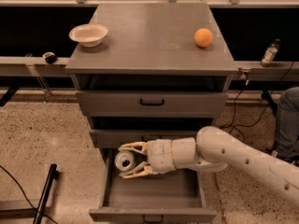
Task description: Pick green can from bottom drawer and place on counter
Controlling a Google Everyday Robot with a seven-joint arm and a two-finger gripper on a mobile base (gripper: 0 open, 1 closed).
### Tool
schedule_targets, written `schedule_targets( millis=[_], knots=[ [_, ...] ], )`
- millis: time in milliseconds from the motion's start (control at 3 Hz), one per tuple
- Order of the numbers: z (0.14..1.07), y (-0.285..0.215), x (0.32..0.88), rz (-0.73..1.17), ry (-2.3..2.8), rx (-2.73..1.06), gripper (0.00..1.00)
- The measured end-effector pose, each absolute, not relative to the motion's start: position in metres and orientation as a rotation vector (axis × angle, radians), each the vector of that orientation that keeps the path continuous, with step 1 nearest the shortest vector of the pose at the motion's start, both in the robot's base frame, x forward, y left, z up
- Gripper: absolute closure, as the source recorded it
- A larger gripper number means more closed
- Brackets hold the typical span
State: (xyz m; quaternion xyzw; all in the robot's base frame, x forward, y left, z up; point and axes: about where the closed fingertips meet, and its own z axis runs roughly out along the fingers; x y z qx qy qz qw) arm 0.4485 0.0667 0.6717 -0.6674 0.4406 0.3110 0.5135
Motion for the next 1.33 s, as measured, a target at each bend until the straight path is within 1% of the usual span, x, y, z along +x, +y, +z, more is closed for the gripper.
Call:
schedule_targets(
  millis=[333, 667, 1000, 1333],
  knots=[
    [0.672, 0.034, 0.463, 0.604, 1.131, -1.533, 1.0],
    [0.677, 0.038, 0.463, 0.612, 1.124, -1.539, 1.0],
    [0.735, 0.024, 0.478, 0.593, 1.144, -1.482, 1.0],
    [0.8, -0.014, 0.501, 0.621, 1.235, -1.326, 1.0]
  ],
)
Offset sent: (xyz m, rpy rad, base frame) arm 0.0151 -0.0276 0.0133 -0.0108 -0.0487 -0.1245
